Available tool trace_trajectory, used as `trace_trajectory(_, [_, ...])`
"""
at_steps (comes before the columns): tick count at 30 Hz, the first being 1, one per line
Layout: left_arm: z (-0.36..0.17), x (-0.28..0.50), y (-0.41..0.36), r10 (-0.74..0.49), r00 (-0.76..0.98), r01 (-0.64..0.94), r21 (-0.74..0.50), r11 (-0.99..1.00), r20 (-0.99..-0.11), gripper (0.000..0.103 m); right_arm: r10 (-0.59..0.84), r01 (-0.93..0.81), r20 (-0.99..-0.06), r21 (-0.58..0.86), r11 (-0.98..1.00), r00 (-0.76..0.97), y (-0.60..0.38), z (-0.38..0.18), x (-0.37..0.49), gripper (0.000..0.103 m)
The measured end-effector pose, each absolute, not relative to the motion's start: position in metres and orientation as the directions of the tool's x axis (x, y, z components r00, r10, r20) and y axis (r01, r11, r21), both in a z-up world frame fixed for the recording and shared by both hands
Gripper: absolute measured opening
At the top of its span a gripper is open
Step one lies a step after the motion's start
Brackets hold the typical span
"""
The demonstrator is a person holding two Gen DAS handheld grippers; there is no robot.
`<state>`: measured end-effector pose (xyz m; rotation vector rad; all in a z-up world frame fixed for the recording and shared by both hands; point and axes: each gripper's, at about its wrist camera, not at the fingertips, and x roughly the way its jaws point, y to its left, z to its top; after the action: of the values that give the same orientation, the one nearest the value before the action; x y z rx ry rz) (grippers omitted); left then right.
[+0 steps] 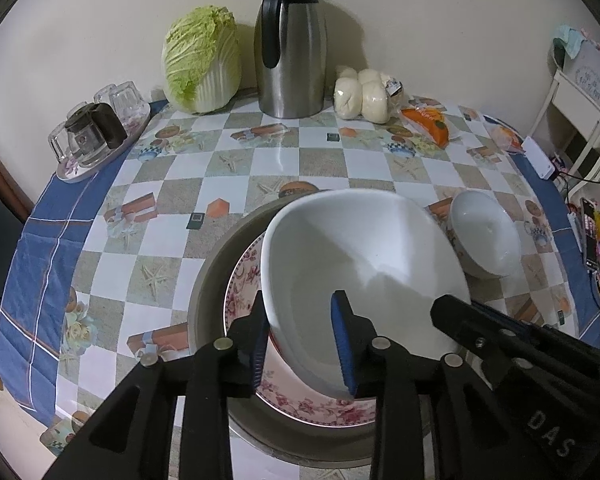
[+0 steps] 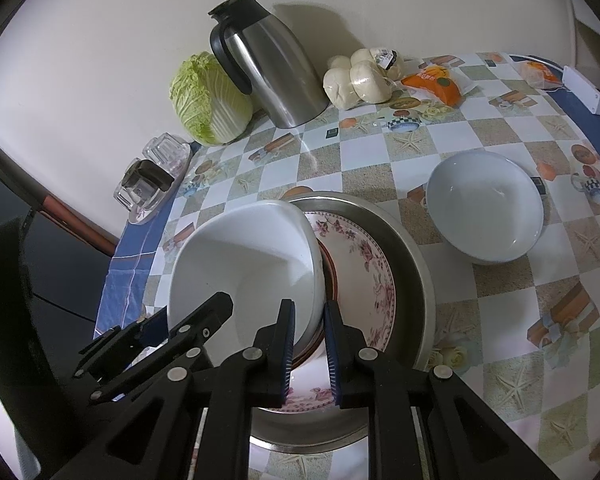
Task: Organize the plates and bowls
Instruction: 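Open both grippers to release the white square bowl rim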
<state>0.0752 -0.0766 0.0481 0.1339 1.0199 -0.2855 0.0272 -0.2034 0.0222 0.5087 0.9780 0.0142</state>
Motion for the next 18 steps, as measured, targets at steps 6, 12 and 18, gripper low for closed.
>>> trace_trajectory(6, [0.062,0.071,-0.070,-0.191,0.524,0.288,-0.039,0.957,-0.830,0.038,0.234,0.205,-0.782,0.416,0.886,0.577,-0.203,0.027,0.025,0.018])
trace_trajectory(12, [0.075,0.070,-0.057,-0.199,0.553,0.258,-0.061,0.964,-0.809,0.050,0.221,0.200,-0.777,0.406,0.892,0.590,-0.202,0.035,0.021,0.018])
trace_trajectory(18, [0.080,0.076,-0.034,-0.178,0.572,0.181,-0.088,0.980,-0.801,0.066,0.212,0.196,-0.766,0.402,0.894,0.607,-0.203,0.044,0.017,0.021])
